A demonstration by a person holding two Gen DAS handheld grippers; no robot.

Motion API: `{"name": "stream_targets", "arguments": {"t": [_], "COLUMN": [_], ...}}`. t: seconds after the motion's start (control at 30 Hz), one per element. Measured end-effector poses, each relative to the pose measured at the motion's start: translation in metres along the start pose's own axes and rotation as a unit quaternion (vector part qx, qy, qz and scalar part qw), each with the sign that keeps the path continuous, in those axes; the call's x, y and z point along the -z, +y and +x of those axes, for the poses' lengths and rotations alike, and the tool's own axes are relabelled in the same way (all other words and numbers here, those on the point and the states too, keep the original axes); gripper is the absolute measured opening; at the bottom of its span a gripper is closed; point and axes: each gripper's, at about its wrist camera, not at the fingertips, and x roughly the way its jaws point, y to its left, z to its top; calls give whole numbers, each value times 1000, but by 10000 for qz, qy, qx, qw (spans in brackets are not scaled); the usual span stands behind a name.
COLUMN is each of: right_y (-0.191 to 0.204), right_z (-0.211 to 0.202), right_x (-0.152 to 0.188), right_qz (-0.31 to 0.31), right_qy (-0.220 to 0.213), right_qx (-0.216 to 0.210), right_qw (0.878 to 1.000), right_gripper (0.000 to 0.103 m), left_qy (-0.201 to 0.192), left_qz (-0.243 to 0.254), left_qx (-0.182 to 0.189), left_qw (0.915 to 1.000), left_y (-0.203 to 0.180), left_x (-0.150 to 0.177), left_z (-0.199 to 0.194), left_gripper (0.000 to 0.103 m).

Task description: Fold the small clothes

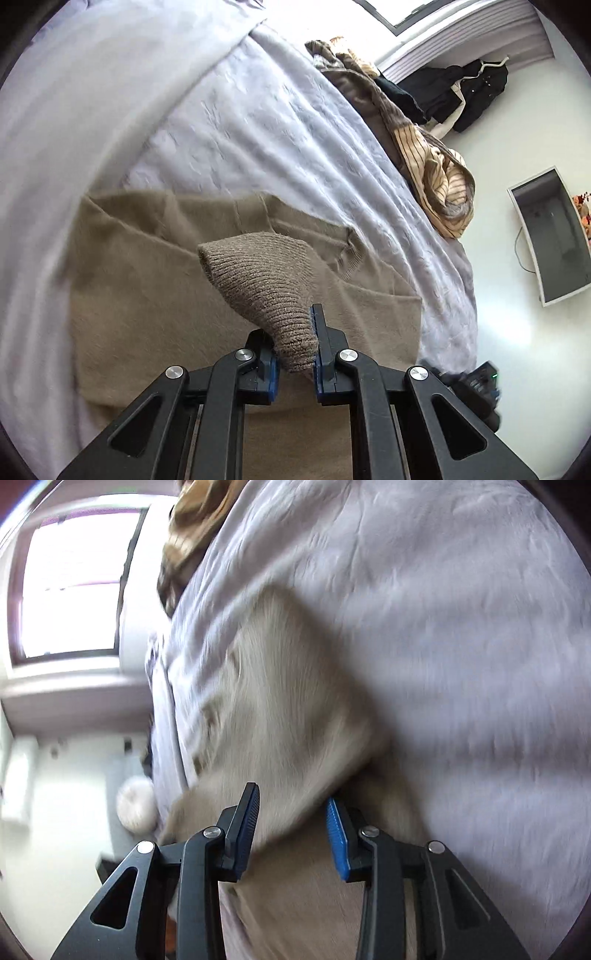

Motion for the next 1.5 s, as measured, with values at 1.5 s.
{"name": "stream_targets", "arguments": {"t": [1.5], "right_y": [44], "right_z": [-25], "right_x": [7], "right_qz": [-1839], "right_qy": [263], "right_qx": [1496], "right_qw": [9711], "right_gripper": [12], "left_qy": [213], "left_qz": [551], "left_qx": [-2037], "left_qw": [9773], "left_y": [54], "left_x": [33], "left_z": [-10], "left_gripper": [47]}}
